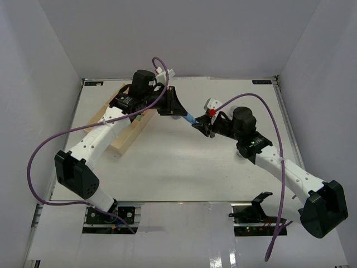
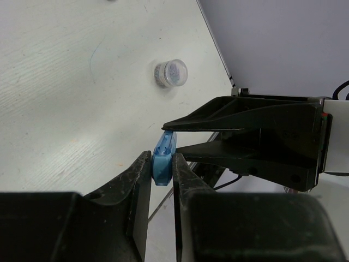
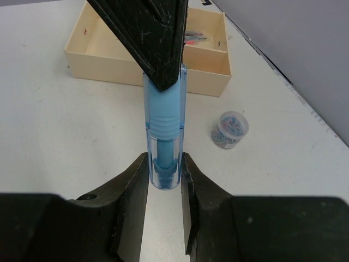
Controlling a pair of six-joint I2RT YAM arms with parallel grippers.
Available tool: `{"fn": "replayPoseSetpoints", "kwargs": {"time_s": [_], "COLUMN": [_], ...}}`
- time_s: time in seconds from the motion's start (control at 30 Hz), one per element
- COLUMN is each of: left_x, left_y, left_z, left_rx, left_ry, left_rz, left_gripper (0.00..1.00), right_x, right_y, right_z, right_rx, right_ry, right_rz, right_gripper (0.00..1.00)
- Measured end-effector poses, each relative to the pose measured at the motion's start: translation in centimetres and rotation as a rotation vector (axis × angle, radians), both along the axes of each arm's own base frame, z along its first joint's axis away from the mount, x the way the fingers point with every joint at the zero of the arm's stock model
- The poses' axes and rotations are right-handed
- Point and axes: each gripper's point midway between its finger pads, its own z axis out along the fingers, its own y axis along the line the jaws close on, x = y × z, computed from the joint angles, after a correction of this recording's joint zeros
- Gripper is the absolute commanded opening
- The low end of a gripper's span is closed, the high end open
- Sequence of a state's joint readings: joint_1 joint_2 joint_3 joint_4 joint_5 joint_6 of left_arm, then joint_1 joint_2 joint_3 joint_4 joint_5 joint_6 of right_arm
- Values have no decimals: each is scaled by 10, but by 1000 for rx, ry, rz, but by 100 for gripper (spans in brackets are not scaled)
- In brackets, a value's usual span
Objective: Sort the stationery into containers
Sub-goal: Close the pen cap on the pen.
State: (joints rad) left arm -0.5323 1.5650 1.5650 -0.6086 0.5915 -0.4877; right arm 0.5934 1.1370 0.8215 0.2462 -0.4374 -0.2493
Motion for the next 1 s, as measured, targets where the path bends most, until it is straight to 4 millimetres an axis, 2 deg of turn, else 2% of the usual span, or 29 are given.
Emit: {"fn": "replayPoseSetpoints", "kwargs": {"time_s": [0.63,0.8,1.0], "left_x": [1,3,3], "left_y": [-3,-3,-3], "left_z": [5,7,14], "left_rx": [-31,-36,-32], "left_ry": [-8,-14,-52], "left_rz": [13,15,27], "left_gripper": [11,2,0], "right_x": [2,3,3], "right_y": [-1,-2,-3], "right_z": [8,10,13], "right_rx": [-4,-3,3], "right_ry": [-20,-22,-31], "right_rz": [-1,-3,-4], "right_gripper": [8,8,19]}}
